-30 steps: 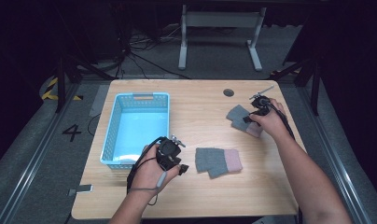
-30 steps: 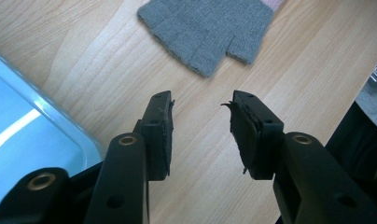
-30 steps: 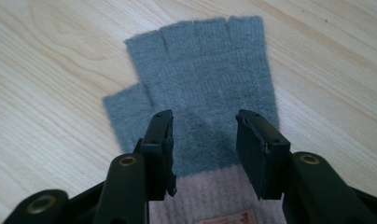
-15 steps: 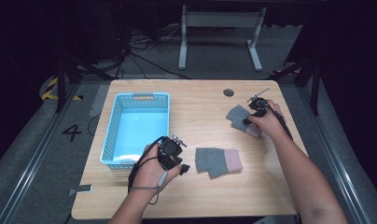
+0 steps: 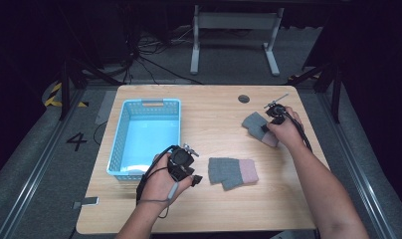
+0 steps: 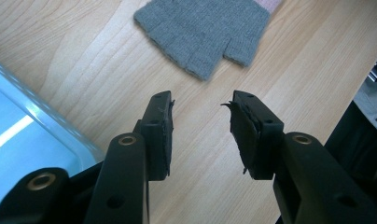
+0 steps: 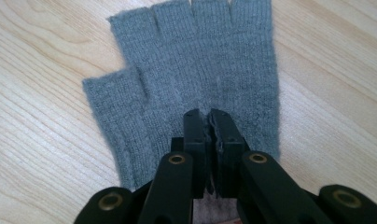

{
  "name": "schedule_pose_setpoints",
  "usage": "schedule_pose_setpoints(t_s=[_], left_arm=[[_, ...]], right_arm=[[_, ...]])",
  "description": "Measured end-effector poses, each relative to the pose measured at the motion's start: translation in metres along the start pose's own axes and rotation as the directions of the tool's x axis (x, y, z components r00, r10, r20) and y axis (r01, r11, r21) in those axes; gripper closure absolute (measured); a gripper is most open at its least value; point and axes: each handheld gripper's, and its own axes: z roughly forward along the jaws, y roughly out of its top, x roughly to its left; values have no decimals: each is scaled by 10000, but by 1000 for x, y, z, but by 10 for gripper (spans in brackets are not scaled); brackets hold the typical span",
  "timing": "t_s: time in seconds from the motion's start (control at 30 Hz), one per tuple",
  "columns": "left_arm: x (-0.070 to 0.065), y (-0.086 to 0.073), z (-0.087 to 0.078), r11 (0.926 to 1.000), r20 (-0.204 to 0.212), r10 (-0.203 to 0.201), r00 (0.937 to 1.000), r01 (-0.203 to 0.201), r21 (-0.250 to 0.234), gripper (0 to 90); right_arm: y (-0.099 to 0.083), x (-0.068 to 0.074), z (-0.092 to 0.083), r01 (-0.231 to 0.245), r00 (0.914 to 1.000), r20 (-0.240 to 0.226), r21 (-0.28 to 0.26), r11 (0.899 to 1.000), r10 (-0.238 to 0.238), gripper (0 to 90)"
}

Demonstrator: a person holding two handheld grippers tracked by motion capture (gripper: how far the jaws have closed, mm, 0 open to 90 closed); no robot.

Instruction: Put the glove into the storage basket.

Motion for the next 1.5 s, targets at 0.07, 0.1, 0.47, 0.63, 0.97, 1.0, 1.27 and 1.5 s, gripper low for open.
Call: schedule_pose_setpoints(t_s=[0.07,0.1,0.47,0.63,0.97,1.0,1.27,1.5], left_arm=[[0,0,0,10000,3,2,10000,-2,-21,596],[0,0,-1,10000,4,-7,10000,7,-23,596],[-2,0,-2,10000,-66,-22,10000,22,-59,596],[-2,0,-3,10000,-101,-55,9999,54,-80,596],[-2,0,-5,9999,-111,-73,9999,72,-110,596],[-2,0,-5,9999,-110,-71,9999,70,-105,596],[-3,0,-4,9999,-129,-56,9999,55,-96,596],[-3,1,-4,9999,-128,-42,9999,40,-113,596]], right_arm=[[0,0,-3,-25,10000,-90,-143,9999,24,871],[0,0,-5,-35,9999,-155,-182,9998,32,871],[3,13,-41,573,9977,-319,-771,9954,-599,871],[4,20,-57,769,9960,-368,-1039,9916,-811,871],[2,40,-83,1145,9893,-746,-1396,9836,-1257,868],[1,42,-86,1243,9875,-785,-1428,9819,-1364,868],[-1,66,-102,1896,9747,-917,-1454,9710,-2040,867],[-5,88,-112,2444,9576,-1189,-1466,9585,-2624,866]])
